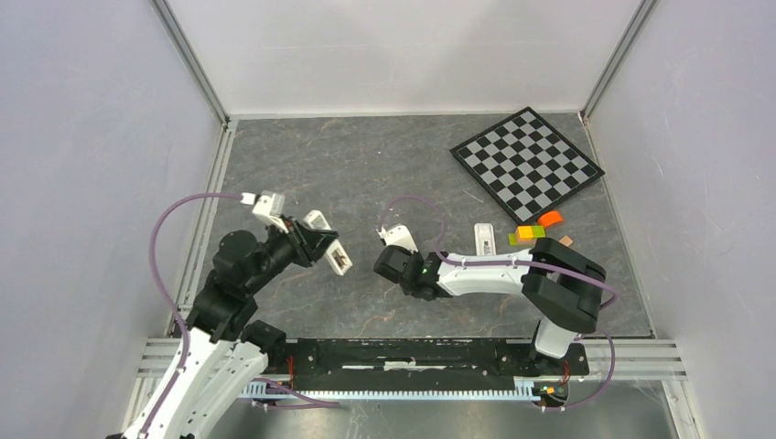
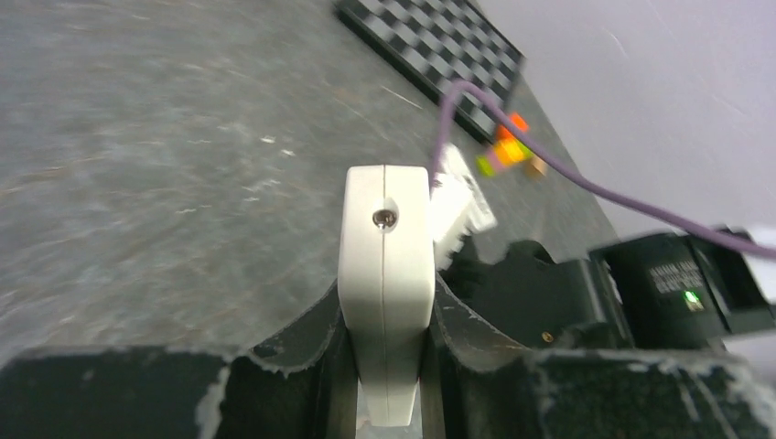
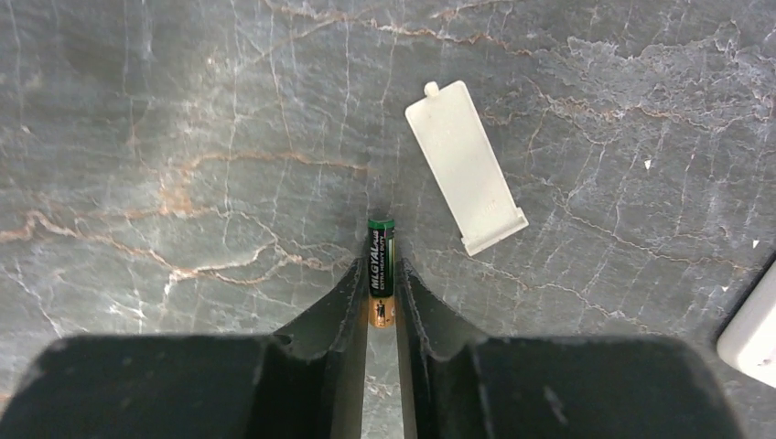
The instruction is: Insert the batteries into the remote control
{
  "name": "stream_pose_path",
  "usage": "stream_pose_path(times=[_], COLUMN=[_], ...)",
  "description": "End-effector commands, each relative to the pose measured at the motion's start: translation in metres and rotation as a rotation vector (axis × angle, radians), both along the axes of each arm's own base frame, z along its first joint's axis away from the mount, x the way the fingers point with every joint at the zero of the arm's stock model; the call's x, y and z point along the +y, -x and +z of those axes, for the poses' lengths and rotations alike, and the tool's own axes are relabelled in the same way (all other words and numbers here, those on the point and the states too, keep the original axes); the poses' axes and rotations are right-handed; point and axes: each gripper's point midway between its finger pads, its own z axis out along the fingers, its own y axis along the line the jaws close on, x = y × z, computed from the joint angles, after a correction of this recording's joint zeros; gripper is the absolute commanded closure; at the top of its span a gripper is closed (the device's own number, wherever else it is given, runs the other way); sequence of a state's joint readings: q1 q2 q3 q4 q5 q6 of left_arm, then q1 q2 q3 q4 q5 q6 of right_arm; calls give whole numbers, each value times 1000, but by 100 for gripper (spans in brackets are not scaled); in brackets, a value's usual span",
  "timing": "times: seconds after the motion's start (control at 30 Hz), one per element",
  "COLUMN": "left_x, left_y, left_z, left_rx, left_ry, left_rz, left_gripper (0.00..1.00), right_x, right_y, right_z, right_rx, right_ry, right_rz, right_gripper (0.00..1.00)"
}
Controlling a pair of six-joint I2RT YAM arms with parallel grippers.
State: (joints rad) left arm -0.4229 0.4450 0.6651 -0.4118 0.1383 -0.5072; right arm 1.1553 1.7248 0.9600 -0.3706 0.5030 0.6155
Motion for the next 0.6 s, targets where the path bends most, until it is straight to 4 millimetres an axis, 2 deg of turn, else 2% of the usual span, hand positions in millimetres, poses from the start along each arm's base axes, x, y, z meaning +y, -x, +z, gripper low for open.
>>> stream_pose_path(times=[0.0,0.1,0.17,0.4,0.47,0.57], left_x=[-59,-71,-72,-52,-45,-35], left_y=[31,37,36,3,-3,-9], left_z=[48,63,63,41,39,32], left_rx=[-215,-252,-252,-181,-170,-149], left_ry=[123,153,145,70,74,65], left_rz=[-429,-523,-531,-312,-256,-177], left_gripper=[98,98,98,98,98,98], right_x=[-16,-17,-18,-11,-7,-7], right_y=[20,25,28,23,23,29], right_z=[-13,-18,-22,-23,-22,-26], right_rx=[90,126,146,163,180,235], right_ry=[61,61,63,46,43,27], right_rz=[97,114,118,94,101,112], right_gripper=[77,73,72,62,62,68])
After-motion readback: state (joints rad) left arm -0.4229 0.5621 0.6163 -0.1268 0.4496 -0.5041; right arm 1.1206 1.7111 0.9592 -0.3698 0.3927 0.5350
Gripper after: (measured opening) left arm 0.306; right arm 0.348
